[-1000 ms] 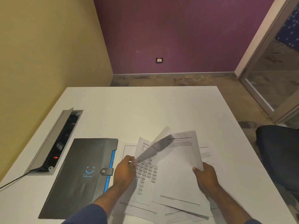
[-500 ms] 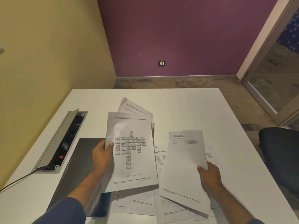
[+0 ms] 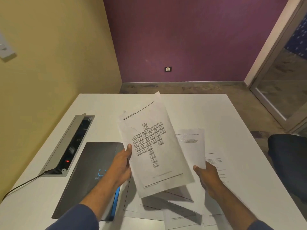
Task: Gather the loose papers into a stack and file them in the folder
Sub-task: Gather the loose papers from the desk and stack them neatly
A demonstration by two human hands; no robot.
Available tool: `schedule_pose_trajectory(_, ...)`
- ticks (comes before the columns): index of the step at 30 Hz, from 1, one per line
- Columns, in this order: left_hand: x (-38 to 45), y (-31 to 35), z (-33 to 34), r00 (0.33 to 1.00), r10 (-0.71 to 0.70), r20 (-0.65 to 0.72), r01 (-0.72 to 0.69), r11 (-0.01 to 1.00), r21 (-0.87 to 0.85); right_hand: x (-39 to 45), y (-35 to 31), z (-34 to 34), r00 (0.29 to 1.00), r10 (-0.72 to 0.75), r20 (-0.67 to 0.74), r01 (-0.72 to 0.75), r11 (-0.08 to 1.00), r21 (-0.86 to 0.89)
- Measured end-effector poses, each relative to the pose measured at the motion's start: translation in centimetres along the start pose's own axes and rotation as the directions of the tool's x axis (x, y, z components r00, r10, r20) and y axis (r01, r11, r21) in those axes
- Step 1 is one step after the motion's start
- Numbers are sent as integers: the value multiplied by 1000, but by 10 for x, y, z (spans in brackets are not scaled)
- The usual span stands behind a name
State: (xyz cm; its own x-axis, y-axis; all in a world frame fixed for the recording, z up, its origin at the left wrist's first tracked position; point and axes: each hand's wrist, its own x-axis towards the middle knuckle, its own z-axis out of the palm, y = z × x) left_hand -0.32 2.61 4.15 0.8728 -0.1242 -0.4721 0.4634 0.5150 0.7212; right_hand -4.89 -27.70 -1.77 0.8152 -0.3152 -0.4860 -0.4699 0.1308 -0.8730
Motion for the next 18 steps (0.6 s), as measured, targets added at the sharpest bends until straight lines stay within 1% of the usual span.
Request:
schedule_pose_trajectory(2,-2,3,7,997,-37,73,43,996,-83,-4,-2,0,999,11,32,-12,1000,14)
schedule_pose_trajectory(4,-4,7,16,991,-60,119,75,990,-122,-8,-2,-2,998,26,52,-29,998,47)
schedule_pose_trajectory(6,-5,12,25,987,-52,151,75,986,-152,-12,-4,-2,998,30,63,-34,997,75)
schedule_pose_trajectory(9,-6,22,41,980,-18,200,62,974,-219,-13,-6,-6,998,31,49,-34,997,65)
schedule_pose_trajectory(11,-3,24,47,979,-25,201,78,961,-264,-14,-6,-8,998,39,48,-42,997,64)
schedule_pose_trajectory(13,-1,22,50,980,-73,186,123,954,-274,-17,-8,-5,995,-8,97,1,997,72)
schedule_pose_trajectory(14,0,19,49,981,-106,163,144,960,-240,-18,-10,-2,994,-25,105,19,998,53)
schedule_pose_trajectory(15,1,16,47,983,-134,122,152,976,-158,-18,-12,0,994,-27,108,21,998,52)
schedule_pose_trajectory(16,1,12,46,988,-141,59,142,990,-16,-18,-13,1,992,-12,125,3,998,67)
schedule_pose_trajectory(17,3,6,44,992,-126,-33,130,977,171,-18,-16,2,987,5,162,-20,996,86)
schedule_pose_trajectory(18,5,1,42,988,-83,-127,123,930,346,-17,-20,3,983,18,185,-37,994,100)
